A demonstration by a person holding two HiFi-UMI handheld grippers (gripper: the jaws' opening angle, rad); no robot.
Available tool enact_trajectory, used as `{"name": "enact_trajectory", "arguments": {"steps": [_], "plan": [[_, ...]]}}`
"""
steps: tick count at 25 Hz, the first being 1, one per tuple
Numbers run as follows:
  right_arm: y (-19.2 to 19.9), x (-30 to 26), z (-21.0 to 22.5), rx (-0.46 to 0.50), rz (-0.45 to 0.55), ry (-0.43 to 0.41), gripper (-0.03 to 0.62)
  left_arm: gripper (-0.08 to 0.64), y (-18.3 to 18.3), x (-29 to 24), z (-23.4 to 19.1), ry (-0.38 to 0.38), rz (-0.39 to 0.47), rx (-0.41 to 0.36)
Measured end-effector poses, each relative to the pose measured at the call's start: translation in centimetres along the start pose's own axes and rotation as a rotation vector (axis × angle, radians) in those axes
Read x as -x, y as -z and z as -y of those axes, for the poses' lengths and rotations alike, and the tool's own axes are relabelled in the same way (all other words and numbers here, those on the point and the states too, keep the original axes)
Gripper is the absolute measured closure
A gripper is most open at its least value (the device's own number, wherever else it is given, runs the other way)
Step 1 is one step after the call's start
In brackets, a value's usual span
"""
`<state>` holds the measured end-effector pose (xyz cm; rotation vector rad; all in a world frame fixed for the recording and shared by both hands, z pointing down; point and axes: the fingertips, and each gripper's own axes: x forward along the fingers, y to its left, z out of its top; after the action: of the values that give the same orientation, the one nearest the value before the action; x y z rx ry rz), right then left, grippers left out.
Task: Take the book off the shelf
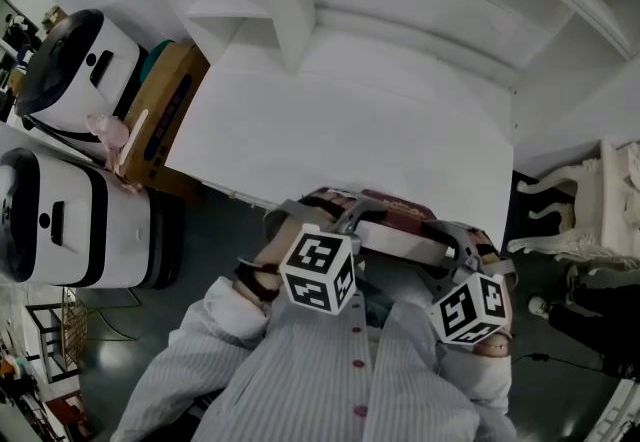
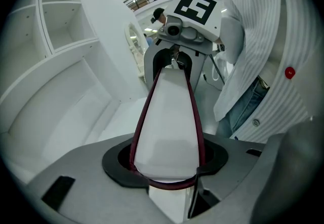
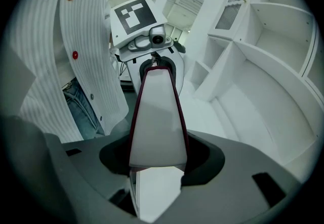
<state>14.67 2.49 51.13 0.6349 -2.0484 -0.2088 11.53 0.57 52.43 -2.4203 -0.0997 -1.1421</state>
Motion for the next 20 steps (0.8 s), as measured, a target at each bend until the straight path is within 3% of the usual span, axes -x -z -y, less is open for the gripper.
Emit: {"name": "enact_trajectory", "arguments": {"steps": [20], "plan": [[0.44, -0.4, -0.27, -0.024, 0.004, -0.019, 0.37, 0.33, 0.13, -0.44, 0.21, 0.016, 0.001, 0.01]]}}
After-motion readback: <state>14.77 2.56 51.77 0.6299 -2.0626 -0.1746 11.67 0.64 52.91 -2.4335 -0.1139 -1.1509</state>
